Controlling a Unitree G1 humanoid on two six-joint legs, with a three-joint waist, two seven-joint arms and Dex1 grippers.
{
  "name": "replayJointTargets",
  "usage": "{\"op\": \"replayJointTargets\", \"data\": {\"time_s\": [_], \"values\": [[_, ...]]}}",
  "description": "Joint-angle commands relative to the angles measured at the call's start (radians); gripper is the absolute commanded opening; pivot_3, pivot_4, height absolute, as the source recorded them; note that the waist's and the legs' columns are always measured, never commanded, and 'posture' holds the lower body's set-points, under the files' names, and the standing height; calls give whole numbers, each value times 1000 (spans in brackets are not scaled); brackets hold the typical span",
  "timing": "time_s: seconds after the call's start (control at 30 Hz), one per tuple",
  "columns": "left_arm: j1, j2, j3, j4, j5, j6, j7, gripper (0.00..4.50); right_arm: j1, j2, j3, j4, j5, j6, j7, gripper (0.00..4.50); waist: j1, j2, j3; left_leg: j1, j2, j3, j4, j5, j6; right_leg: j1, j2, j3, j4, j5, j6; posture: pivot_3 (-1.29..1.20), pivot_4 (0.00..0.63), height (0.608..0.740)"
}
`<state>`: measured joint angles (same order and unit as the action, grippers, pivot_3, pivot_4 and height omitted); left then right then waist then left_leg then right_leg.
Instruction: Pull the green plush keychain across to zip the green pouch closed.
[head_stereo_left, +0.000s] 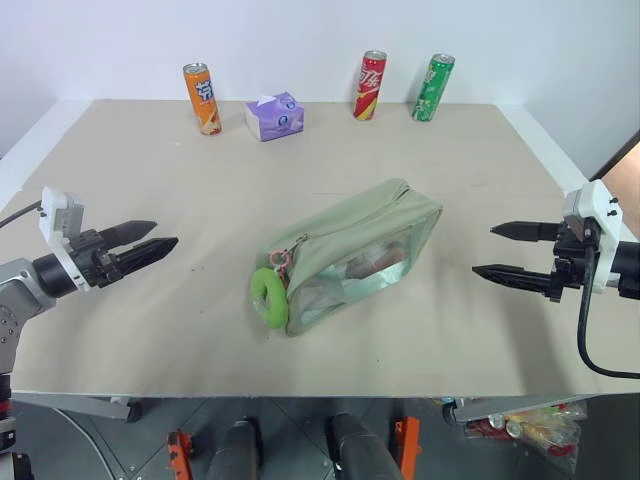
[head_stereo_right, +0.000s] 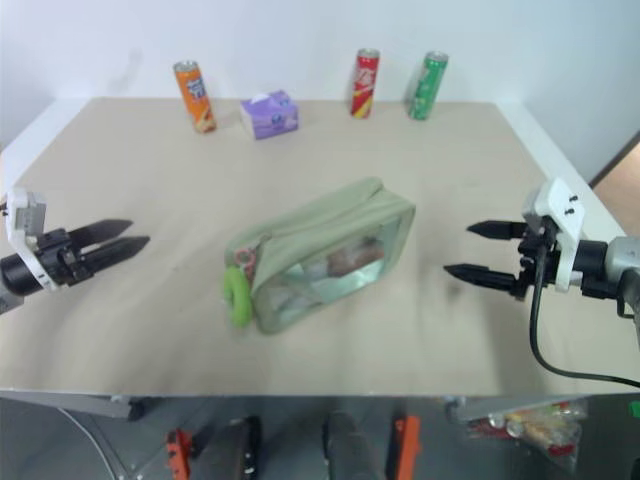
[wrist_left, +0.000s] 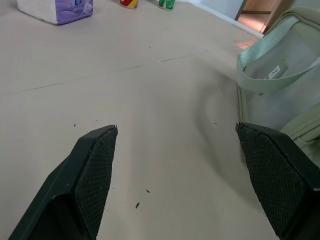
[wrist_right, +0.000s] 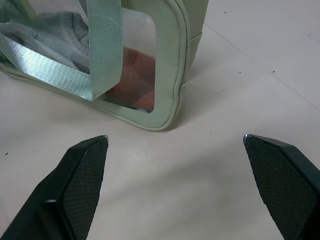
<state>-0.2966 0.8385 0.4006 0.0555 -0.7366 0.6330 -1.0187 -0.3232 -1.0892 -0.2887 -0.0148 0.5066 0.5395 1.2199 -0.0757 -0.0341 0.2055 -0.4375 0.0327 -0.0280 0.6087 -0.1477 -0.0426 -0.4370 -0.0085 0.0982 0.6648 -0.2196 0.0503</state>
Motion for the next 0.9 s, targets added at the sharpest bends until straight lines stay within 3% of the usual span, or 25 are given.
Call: {"op": "replayJointTargets", "data": {"time_s": [0.03,0.23,0.43,0.53,0.7,0.8,0.9], "values": [[-9,24,-10,-20,19,-25,-27,3911,-40,-18,-56,-35,48,14,4,4500,0,0,0,0,0,0,0,0,0,0,0,0,0,0,0,0,150,740],[-25,26,-29,-36,6,3,-57,3911,-188,-48,56,-24,-17,-44,17,4500,-2,0,0,0,1,1,0,0,0,-1,0,1,0,1,1,0,150,740],[-68,34,24,-140,-131,84,-77,3911,-523,-28,206,97,-96,-113,96,4500,-2,1,1,0,1,3,3,0,0,-2,0,1,0,2,1,0,150,740],[-94,47,32,-216,-187,111,-82,3911,-657,5,291,100,-92,-133,213,4500,-2,1,1,-1,2,7,2,0,0,-4,-1,3,0,3,1,0,150,740],[-107,48,21,-290,-216,117,-68,3911,-757,47,386,101,-104,-173,369,4500,-2,1,0,-1,4,7,1,-1,-2,-3,1,2,0,3,1,0,150,740],[-115,46,3,-351,-235,116,-61,3911,-776,70,518,72,-88,-221,394,4500,-1,1,1,-1,4,7,2,-1,-2,-3,1,2,0,3,1,0,150,740],[-134,50,-2,-388,-267,127,-54,3911,-810,125,572,120,-139,-267,394,4500,-4,0,0,-1,4,7,2,-1,-2,-3,1,2,0,3,1,0,150,740]]}}
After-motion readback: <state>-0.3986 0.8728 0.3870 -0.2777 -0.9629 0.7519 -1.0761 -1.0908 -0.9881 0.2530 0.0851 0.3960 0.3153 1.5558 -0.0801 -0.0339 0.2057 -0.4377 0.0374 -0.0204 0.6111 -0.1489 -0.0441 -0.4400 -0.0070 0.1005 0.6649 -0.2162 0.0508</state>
